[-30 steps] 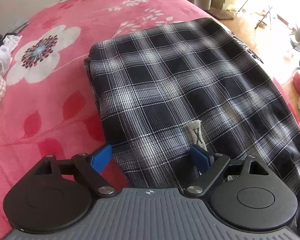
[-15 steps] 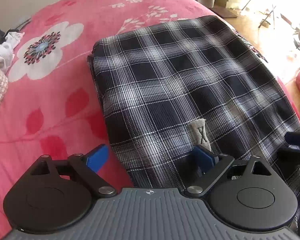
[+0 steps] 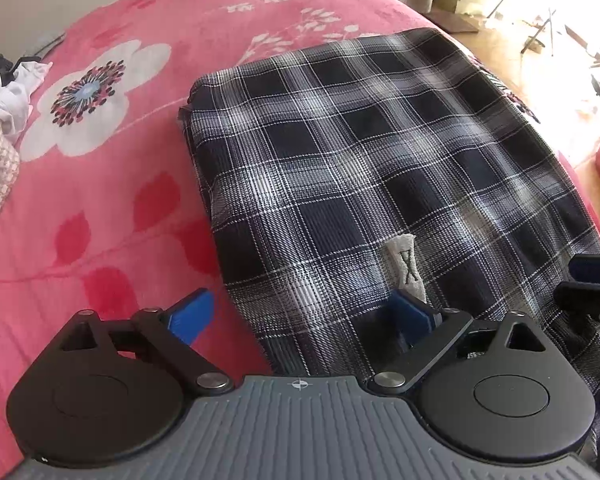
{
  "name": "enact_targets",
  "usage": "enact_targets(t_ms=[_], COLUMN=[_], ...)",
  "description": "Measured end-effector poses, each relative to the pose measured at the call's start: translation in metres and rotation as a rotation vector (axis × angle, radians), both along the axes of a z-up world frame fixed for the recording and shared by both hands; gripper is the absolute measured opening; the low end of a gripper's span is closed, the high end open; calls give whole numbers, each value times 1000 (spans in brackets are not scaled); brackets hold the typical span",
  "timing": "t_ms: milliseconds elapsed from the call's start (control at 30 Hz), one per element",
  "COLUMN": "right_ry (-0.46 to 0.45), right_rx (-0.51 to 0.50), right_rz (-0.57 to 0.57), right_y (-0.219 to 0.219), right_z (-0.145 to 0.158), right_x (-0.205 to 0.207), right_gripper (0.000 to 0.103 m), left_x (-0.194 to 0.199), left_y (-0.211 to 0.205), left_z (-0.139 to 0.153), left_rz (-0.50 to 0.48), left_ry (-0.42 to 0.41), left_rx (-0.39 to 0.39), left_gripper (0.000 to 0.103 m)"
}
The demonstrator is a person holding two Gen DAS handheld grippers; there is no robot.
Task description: Fold clothes
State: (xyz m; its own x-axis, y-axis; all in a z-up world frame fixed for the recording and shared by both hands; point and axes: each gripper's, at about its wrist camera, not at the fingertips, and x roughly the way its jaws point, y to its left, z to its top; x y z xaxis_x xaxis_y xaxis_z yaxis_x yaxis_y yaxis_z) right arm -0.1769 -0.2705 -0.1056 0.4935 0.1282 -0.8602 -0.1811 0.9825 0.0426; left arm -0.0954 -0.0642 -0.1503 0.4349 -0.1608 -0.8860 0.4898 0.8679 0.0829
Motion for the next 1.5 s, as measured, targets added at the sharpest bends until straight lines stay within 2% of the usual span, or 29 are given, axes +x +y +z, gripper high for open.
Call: enact_targets(t_ms=[600, 800, 867, 967, 1033, 1100, 1133, 1300, 1500], right_ry=[-8, -13, -24, -44, -62, -74, -80, -76, -38], right_rx=[55, 95, 131, 194, 254, 326, 362, 507, 657], right_rz=[-23, -55, -79, -120, -143, -160, -168, -205, -261], right_y=[0, -9, -19, -38, -52, -67, -75, -109, -142], right_z=[4, 4, 6, 9, 10, 9, 9, -5, -36], right_x=[5, 8, 14, 26, 38, 55, 63, 107, 152], right_gripper=[20, 22, 27, 28, 30, 41, 44, 45, 50], left_x=[-1, 3, 7, 16, 26, 38, 45, 66, 85], left_y=[-1, 12, 19, 29, 38, 43, 46, 49, 65], left_z=[0, 3, 9, 20, 27, 30, 30, 24, 10], left_rz=[5, -10, -8, 11, 4, 1, 7, -1, 16], left_ry=[-4, 8, -15, -79, -111, -113, -115, -182, -129], left_rx=[3, -88, -134, -211, -300, -360, -379, -346, -431], left_gripper=[99, 99, 99, 103, 103, 103, 103, 103, 100])
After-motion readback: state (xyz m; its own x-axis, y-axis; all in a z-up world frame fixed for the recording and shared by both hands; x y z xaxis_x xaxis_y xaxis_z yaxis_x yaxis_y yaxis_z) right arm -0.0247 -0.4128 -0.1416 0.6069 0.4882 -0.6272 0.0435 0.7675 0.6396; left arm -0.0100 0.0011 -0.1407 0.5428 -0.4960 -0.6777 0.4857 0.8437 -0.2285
